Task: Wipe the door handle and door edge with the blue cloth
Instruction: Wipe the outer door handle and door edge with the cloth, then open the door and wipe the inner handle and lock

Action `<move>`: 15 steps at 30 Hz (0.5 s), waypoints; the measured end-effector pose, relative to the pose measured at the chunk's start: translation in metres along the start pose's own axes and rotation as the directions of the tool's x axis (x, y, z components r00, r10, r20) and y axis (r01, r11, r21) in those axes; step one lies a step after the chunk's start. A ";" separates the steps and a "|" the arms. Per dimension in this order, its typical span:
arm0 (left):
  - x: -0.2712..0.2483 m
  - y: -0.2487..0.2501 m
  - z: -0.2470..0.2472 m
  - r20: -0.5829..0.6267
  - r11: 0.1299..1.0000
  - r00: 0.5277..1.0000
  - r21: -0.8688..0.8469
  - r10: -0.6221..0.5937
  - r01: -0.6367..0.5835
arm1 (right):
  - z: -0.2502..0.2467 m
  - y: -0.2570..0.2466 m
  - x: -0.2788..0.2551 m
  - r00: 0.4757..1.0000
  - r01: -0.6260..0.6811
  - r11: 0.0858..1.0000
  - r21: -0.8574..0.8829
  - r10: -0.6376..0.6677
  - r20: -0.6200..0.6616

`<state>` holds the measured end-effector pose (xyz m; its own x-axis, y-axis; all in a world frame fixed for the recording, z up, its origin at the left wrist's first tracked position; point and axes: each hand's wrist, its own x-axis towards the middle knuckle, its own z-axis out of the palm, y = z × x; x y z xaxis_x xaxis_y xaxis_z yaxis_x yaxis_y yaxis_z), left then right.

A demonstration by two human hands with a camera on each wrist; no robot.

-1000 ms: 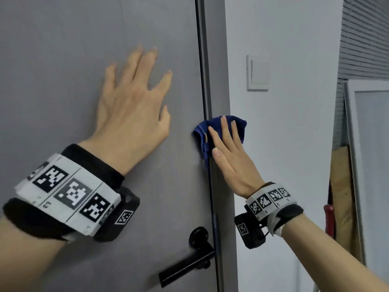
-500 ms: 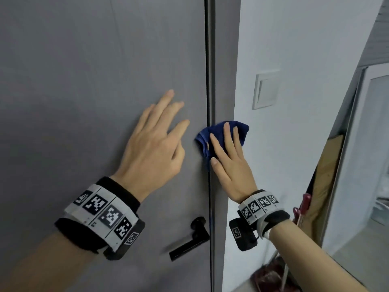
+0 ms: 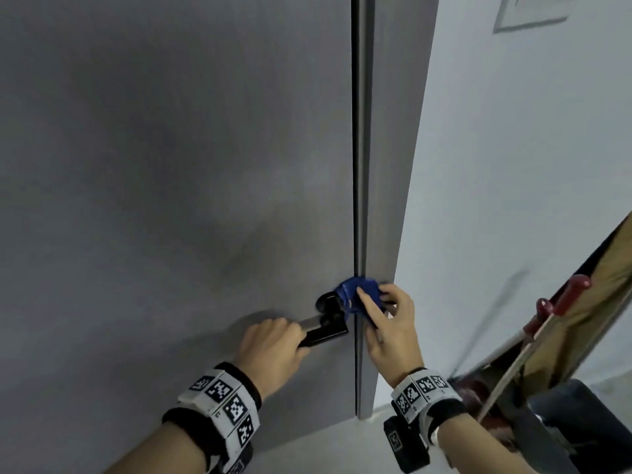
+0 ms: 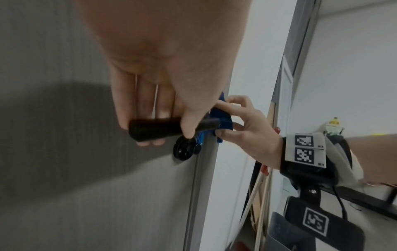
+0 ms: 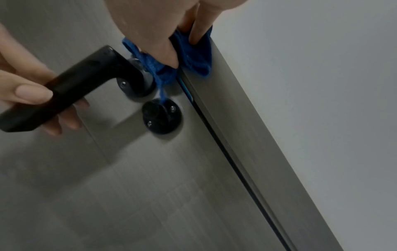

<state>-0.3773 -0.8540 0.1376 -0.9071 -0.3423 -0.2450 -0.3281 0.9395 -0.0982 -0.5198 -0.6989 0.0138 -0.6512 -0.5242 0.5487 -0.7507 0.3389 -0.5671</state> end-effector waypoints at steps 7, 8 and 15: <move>0.016 0.019 0.009 0.037 0.977 0.981 -0.095 -0.190 0.192 | -0.002 0.028 -0.028 0.994 -0.084 0.962 0.259 0.098 -0.040; 0.017 0.022 0.011 0.045 0.973 0.977 -0.094 -0.209 0.212 | -0.004 0.028 -0.033 0.987 -0.130 0.938 0.321 0.152 -0.044; 0.019 0.032 0.029 0.003 0.933 0.951 -0.188 -0.311 0.306 | -0.016 0.027 -0.059 0.918 -0.392 0.729 0.562 0.344 0.195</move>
<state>-0.3974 -0.8303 0.1020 -0.7596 -0.6172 -0.2051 -0.6330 0.7740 0.0151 -0.5034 -0.6468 -0.0236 -0.8350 -0.5167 0.1892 -0.2291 0.0139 -0.9733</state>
